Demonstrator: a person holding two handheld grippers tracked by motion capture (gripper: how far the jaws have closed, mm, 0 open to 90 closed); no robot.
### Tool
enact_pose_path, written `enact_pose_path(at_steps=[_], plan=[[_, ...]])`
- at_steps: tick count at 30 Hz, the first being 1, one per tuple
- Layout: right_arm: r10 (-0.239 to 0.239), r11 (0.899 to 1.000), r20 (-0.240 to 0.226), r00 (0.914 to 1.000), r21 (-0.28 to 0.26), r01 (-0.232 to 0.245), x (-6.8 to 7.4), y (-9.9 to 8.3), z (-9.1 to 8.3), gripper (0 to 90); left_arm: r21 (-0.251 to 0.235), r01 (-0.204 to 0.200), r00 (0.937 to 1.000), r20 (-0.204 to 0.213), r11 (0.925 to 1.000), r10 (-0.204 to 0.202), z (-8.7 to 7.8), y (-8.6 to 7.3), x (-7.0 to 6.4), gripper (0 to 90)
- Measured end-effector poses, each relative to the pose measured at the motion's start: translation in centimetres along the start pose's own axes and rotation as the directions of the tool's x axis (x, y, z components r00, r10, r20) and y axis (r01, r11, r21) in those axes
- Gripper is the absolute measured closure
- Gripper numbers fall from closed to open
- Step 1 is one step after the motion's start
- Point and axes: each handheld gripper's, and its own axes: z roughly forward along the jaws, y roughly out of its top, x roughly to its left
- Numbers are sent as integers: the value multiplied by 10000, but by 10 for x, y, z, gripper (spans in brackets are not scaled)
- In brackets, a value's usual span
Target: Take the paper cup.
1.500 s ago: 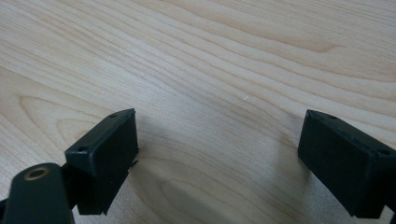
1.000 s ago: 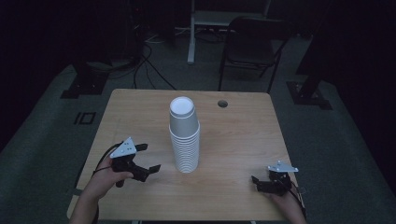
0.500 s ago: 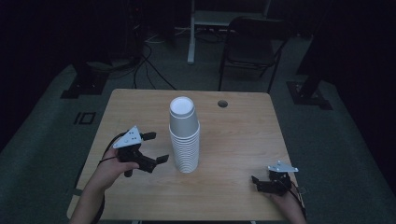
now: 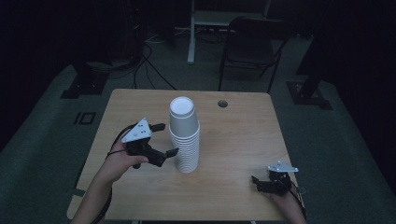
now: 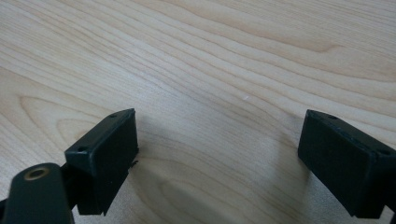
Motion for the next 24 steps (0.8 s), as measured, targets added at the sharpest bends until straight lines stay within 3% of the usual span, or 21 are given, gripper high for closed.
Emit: enact_pose_path(at_steps=[11,24], plan=[[2,10000,3,10000,0,-2,0,0,0,114,99,-104,9998,185,9999,102,14,10,1,1],[8,10000,1,10000,-9,-8,0,0,0,114,-252,51,9995,328,9997,-43,30,19,7,1]])
